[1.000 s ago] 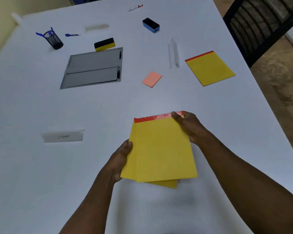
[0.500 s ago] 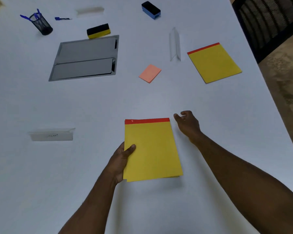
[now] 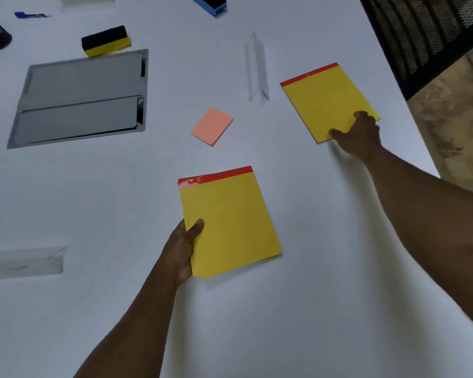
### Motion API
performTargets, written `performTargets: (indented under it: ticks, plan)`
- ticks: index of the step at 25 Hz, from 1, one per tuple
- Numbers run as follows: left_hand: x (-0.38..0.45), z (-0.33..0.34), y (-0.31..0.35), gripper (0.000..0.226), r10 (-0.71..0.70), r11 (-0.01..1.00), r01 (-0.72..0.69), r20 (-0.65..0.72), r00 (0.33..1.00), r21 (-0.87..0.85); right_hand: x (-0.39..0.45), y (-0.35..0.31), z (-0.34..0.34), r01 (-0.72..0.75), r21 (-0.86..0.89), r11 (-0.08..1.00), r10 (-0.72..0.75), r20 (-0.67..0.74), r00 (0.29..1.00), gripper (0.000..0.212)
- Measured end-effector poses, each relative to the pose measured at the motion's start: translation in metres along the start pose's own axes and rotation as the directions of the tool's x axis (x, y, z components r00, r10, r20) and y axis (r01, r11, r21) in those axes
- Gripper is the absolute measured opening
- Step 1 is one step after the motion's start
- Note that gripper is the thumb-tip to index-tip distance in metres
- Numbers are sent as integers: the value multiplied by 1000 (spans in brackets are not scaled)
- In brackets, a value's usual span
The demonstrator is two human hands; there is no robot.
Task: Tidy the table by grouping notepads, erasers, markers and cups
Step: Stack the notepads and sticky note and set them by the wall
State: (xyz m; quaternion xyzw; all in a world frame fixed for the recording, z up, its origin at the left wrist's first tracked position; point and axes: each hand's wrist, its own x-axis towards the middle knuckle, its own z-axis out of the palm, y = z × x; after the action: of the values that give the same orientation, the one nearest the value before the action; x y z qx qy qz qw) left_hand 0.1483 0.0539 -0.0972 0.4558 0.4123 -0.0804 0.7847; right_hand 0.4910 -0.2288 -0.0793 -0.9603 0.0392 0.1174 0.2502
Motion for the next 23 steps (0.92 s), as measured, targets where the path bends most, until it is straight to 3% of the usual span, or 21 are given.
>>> performTargets:
  ticks: [5,8,10,12,14,17,20,23]
  plan:
    - [23,-10,1,45,-6,1000,7,-20,1000,30,53,2,-5,-102,-124,987,97,-43,994,86]
    - [27,-11,0,47,-5,1000,5,-12,1000,22,79,-3,-13,-168,-214,962,162,-46,986,101]
    - [28,-11,0,47,4,1000,-4,-11,1000,15,91,-4,-19,-205,-253,945,212,-1,977,112]
    - [28,-9,-1,47,6,1000,-6,-20,1000,4,92,-1,-21,-217,-256,942,247,91,965,108]
    - [28,-9,-2,45,4,1000,-4,-15,1000,-11,81,4,-19,-239,-147,960,262,169,950,91]
    - [28,-8,0,45,6,1000,-6,-6,1000,-24,47,9,-21,-235,273,933,195,167,966,54]
    - [17,-8,-8,45,-11,997,11,5,1000,-76,-13,4,-23,-209,665,717,166,128,978,34]
    - [-17,-14,-28,44,-39,989,42,23,999,-144,-98,-3,-20,-192,871,452,129,150,980,28]
